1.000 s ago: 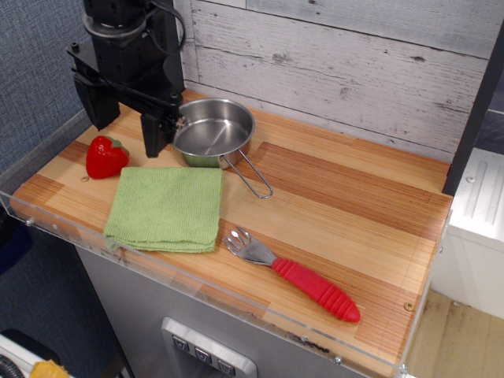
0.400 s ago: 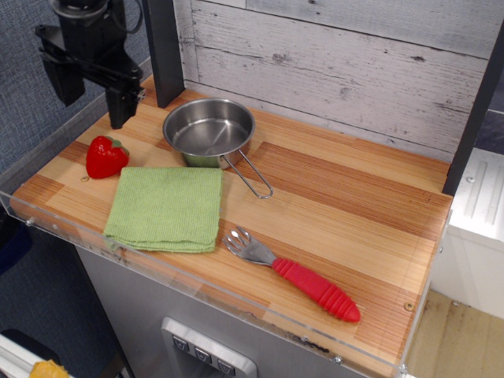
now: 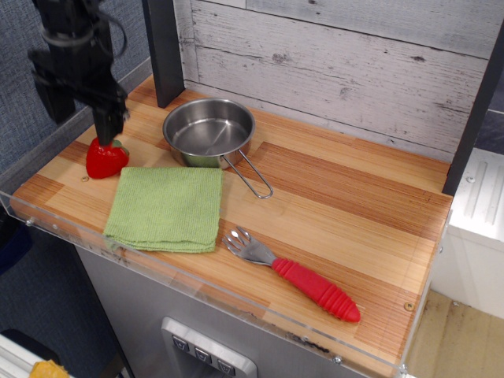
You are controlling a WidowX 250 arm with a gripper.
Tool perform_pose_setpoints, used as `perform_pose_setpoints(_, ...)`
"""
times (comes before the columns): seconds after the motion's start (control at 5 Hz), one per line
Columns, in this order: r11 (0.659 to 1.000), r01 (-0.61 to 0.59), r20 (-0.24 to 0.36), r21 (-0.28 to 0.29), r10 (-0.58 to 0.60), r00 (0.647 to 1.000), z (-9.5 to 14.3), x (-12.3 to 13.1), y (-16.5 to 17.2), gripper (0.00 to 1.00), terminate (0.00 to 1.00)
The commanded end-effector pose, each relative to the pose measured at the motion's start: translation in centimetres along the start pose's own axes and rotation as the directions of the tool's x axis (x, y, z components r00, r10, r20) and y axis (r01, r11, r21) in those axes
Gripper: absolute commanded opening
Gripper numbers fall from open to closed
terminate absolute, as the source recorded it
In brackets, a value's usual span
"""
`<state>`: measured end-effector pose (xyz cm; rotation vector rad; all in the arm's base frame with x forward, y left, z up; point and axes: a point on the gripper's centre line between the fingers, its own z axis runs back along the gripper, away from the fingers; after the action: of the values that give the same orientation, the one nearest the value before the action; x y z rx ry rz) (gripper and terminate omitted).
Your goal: Put the strawberry on the right upper side of the table
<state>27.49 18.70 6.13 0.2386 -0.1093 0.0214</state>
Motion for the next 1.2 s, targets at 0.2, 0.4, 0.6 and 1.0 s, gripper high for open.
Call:
perform_pose_setpoints(0.2,1.0,-0.023,-0.023,-0.011,0.023,0.999,-2.7,1.4,0.5,1.0,0.0)
perform_pose_setpoints(0.4,0.999,-0.018,-0.004,-0.041,0.018,1.0,-3.4,1.9,-0.2,1.0,0.0)
perform_pose_setpoints(0.6,0.999,-0.011,0.002,-0.048,0.011,1.0,-3.4,2.0,-0.5,0.0,0.0)
perform_pose_setpoints(1.0,0.996,-0.039,0.03,-0.086,0.042,0.999,-2.2,1.8,-0.2,0.0,0.0)
